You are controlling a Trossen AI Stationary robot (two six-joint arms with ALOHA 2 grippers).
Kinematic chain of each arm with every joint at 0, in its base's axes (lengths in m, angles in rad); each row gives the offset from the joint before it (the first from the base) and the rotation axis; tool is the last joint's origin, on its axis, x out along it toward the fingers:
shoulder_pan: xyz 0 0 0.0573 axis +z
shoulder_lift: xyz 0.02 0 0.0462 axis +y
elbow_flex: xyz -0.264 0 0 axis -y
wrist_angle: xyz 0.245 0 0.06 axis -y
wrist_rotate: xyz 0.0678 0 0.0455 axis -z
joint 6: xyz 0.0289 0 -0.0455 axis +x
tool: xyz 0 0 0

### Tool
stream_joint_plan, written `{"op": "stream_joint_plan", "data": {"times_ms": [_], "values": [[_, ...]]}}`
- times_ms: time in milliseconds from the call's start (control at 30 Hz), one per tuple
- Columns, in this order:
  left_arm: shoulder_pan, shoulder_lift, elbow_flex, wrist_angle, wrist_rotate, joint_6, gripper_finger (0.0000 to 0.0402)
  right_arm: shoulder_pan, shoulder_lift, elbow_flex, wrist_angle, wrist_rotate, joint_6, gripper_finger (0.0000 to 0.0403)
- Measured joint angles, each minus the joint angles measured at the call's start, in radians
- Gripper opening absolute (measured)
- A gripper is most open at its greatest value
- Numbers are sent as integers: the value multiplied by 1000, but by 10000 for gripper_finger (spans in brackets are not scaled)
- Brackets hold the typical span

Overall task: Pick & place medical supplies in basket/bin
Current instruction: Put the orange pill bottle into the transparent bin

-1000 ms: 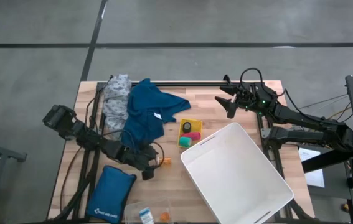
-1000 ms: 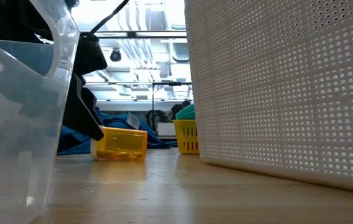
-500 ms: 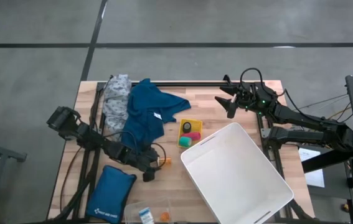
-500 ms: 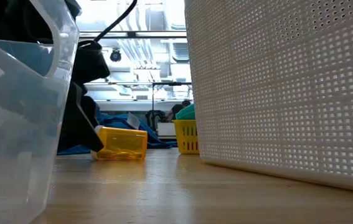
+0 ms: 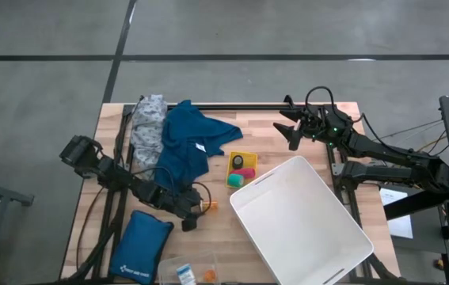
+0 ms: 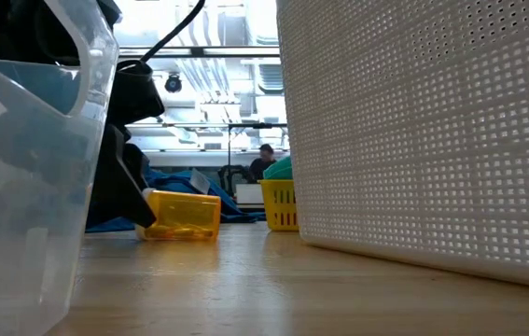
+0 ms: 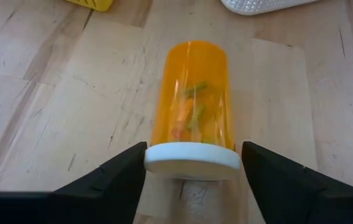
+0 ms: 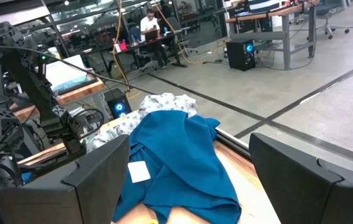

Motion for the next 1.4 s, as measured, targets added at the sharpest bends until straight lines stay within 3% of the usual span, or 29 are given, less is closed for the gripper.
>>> {"op": "stream_joint_plan", "data": {"times_ms": [267,600,833,1100,1233,1400], "values": [[0,0,0,0,-8,-3,220,0,0,0,0,0,0,325],[0,-72,33,-57,-7,-39,226,0,0,0,0,0,0,325],[-6,-246,157,-428,4,-109,223,0,0,0,0,0,0,325],[-12,-339,470,-973,12,-270,226,0,0,0,0,0,0,325],[-44,-322,591,-1107,12,-300,224,0,0,0,0,0,0,325],[-107,-279,676,-1163,23,-428,226,0,0,0,0,0,0,325]]}}
